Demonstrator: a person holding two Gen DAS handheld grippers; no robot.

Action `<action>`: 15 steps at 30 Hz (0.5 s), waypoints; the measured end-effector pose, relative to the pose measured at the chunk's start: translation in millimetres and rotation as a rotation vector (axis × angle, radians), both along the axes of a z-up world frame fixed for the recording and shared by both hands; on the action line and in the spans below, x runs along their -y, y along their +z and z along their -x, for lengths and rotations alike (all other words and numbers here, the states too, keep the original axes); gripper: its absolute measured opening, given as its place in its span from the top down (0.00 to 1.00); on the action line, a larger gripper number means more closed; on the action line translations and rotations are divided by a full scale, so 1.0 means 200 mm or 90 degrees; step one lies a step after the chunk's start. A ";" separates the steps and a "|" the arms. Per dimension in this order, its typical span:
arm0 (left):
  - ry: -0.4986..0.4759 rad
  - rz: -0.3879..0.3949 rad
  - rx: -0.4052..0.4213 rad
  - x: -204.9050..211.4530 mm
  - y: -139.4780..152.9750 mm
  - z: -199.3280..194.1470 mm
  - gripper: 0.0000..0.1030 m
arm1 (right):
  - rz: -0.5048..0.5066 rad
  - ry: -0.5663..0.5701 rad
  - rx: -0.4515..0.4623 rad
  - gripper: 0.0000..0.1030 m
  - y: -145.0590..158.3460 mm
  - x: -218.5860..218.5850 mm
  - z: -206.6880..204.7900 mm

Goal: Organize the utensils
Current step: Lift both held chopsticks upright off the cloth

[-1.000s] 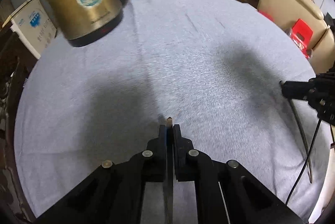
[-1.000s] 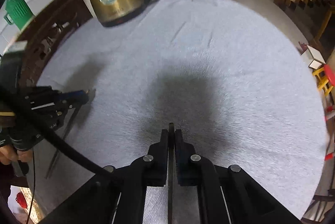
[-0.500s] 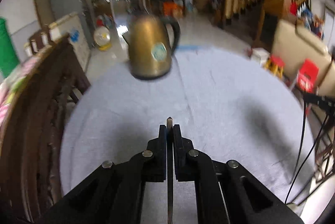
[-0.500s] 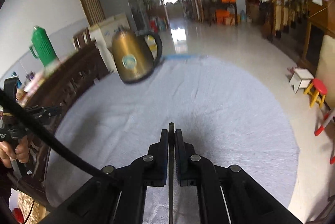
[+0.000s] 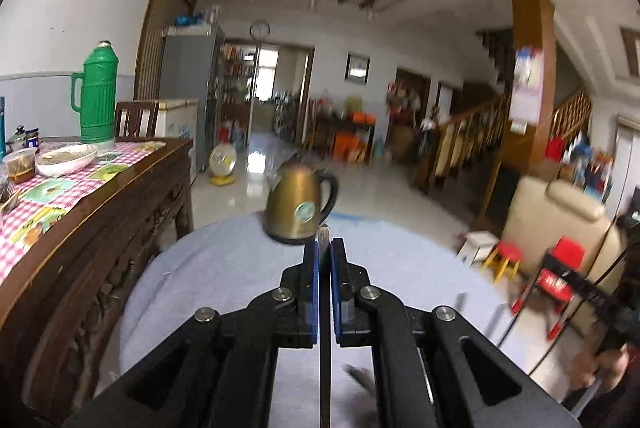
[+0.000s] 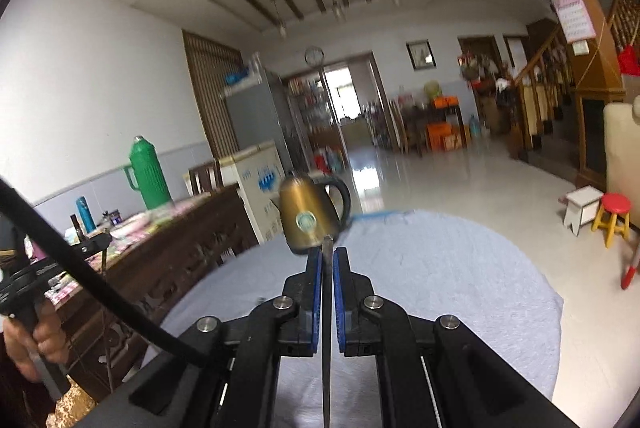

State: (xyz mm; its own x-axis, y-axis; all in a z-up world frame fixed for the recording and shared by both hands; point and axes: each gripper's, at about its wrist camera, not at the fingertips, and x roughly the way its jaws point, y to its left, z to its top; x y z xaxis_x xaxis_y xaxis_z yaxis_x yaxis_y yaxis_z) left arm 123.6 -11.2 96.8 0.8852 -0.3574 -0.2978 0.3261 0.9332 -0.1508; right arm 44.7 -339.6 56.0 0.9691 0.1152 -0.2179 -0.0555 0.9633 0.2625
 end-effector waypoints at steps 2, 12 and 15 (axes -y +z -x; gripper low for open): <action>-0.010 0.021 0.020 0.02 0.01 0.07 0.94 | 0.003 0.006 0.028 0.94 0.03 -0.05 0.08; -0.015 0.112 0.157 0.12 0.09 0.23 0.94 | -0.020 0.023 0.132 0.94 0.16 -0.19 0.29; 0.002 0.127 0.186 0.17 0.05 0.20 0.94 | -0.025 0.021 0.157 0.94 0.17 -0.23 0.33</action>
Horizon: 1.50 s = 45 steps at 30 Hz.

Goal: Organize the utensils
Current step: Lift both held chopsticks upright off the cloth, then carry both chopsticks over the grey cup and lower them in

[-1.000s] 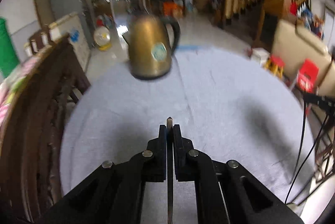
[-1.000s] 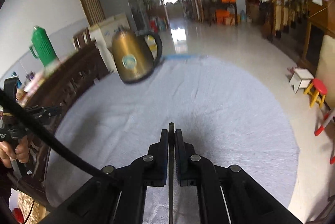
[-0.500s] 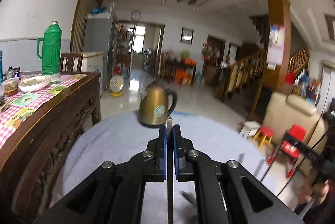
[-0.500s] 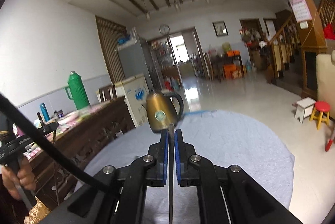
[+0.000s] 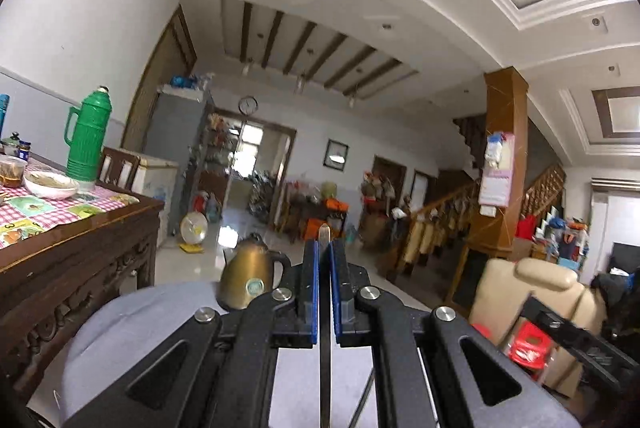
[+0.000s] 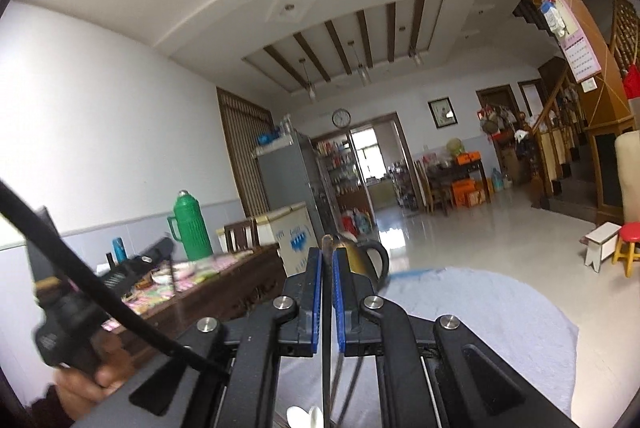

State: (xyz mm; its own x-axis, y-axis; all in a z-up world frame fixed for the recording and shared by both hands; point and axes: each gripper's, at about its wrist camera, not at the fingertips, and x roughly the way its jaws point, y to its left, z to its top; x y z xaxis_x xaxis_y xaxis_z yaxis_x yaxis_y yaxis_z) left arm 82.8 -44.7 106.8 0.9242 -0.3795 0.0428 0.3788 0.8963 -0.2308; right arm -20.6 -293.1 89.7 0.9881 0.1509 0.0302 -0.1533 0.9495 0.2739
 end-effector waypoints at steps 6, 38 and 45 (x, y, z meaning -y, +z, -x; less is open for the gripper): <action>0.025 0.012 0.002 0.09 -0.14 -0.11 0.94 | -0.013 0.009 -0.011 0.94 -0.07 -0.06 -0.04; 0.025 -0.121 -0.116 0.27 -0.48 -0.01 0.94 | -0.019 0.066 -0.192 0.94 -0.40 -0.09 -0.21; 0.028 -0.130 -0.138 0.24 -0.48 0.02 0.94 | -0.035 0.069 -0.202 0.94 -0.43 -0.06 -0.21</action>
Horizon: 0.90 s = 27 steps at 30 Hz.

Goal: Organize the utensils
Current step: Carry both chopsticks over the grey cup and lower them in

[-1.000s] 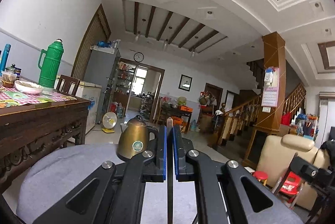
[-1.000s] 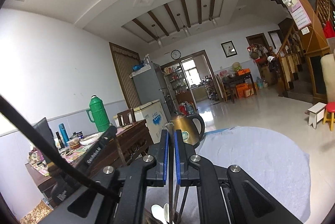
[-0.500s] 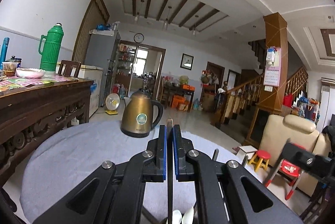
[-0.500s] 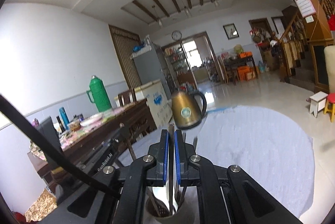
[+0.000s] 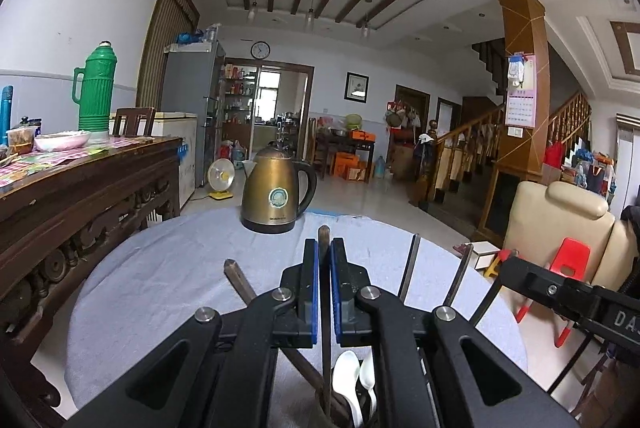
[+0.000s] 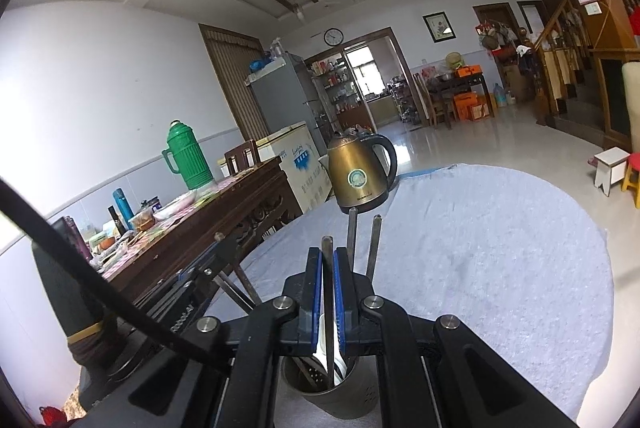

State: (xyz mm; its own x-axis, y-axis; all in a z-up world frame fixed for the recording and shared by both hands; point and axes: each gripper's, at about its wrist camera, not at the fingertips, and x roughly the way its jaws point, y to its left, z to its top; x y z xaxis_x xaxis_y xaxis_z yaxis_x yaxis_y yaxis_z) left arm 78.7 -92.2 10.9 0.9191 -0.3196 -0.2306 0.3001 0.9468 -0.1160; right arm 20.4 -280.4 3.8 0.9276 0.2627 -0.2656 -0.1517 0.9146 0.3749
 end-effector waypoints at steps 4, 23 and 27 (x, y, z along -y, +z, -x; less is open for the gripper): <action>0.000 -0.011 -0.001 0.01 0.01 0.02 0.94 | -0.005 -0.002 -0.001 0.93 0.00 -0.01 -0.01; 0.019 -0.041 -0.018 0.01 0.04 0.05 0.93 | -0.016 -0.009 -0.027 0.92 -0.01 -0.04 -0.04; 0.024 -0.046 -0.025 0.01 0.04 0.05 0.93 | -0.019 -0.009 -0.031 0.92 -0.01 -0.06 -0.05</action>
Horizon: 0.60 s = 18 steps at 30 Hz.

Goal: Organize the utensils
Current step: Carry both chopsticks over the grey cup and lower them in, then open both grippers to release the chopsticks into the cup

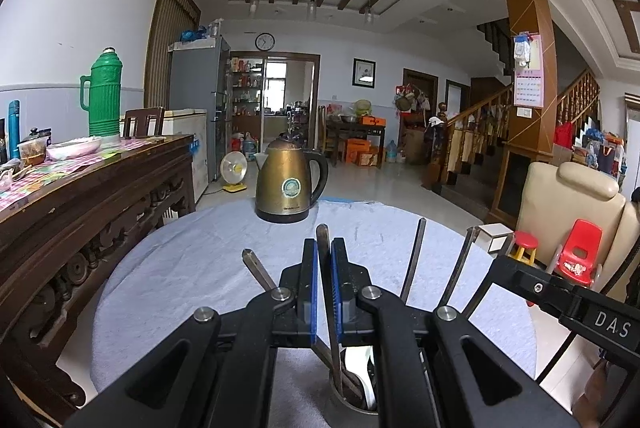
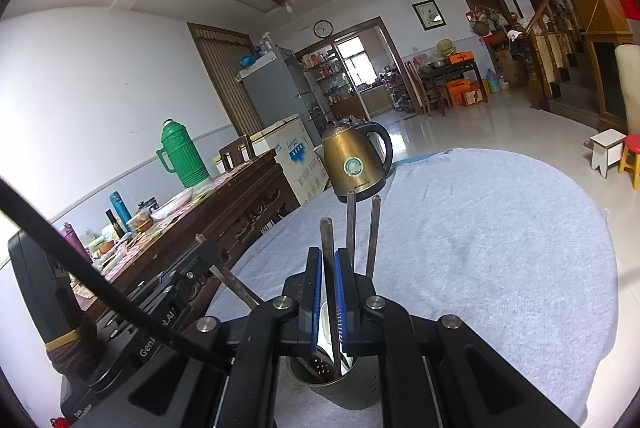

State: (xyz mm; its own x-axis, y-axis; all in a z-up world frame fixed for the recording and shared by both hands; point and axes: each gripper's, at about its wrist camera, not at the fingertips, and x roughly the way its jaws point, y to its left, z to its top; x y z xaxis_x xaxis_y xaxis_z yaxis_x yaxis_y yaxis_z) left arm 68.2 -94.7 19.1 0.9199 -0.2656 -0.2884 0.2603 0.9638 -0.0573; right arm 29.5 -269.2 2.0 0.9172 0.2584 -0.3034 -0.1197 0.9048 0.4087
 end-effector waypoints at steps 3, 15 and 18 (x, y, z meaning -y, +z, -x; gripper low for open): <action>0.003 -0.008 -0.008 0.00 0.00 0.00 0.93 | -0.008 0.001 -0.003 0.92 0.00 0.00 0.00; 0.008 -0.029 -0.067 0.01 -0.02 -0.02 0.93 | -0.031 -0.005 -0.029 0.92 -0.02 0.01 -0.01; 0.005 -0.035 -0.102 0.02 -0.05 -0.04 0.89 | -0.037 -0.004 -0.032 0.83 -0.01 0.02 -0.01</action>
